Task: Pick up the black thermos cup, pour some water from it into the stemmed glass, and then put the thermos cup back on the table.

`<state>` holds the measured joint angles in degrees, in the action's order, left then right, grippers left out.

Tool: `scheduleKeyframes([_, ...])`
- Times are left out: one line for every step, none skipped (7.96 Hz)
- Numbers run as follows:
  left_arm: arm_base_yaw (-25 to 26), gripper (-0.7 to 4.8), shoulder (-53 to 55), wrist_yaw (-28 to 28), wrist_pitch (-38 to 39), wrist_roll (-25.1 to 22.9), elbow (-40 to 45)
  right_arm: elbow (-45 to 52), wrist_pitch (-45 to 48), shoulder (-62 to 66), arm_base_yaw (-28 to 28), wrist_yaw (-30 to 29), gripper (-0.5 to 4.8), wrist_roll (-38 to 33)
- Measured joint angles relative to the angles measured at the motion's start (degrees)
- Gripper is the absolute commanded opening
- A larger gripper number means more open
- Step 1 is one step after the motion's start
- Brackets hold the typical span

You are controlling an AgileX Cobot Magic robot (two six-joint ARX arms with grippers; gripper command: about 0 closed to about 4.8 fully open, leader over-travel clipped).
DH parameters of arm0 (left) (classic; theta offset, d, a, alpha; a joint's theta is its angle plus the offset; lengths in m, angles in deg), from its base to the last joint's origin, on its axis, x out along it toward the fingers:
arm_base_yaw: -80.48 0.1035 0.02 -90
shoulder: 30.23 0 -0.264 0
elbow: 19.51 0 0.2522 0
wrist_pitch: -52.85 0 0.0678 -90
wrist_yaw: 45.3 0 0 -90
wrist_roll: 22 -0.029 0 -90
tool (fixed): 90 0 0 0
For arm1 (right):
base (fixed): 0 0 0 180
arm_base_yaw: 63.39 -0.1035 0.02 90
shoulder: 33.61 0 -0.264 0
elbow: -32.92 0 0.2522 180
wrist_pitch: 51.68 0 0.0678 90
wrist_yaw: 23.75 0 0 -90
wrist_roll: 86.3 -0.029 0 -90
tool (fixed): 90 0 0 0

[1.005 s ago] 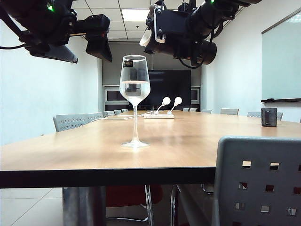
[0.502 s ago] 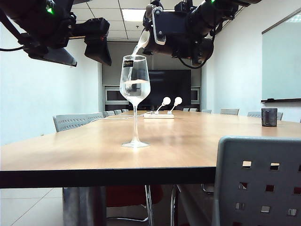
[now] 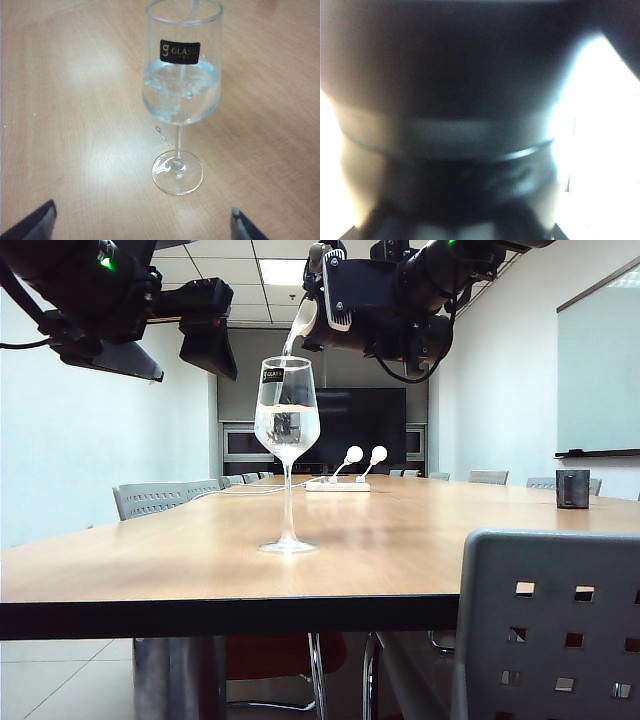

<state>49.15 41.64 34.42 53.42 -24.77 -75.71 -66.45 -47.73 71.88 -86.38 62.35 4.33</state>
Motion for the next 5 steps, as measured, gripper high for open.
scheduleKeyframes([0.0,4.79,0.0,0.0,-0.02,0.0,0.0,0.0,0.0,0.0,0.0,0.0,1.65,0.61])
scheduleKeyframes([0.0,4.79,0.0,0.0,0.0,0.0,0.0,0.0,0.0,0.0,0.0,0.0,1.65,0.94])
scheduleKeyframes([0.0,4.79,0.0,0.0,0.0,0.0,0.0,0.0,0.0,0.0,0.0,0.0,1.65,0.96])
scheduleKeyframes([0.0,4.79,0.0,0.0,0.0,0.0,0.0,0.0,0.02,0.0,0.0,0.0,1.65,0.98])
scheduleKeyframes([0.0,4.79,0.0,0.0,0.0,0.0,0.0,0.0,0.09,0.0,0.0,-0.02,1.65,0.98])
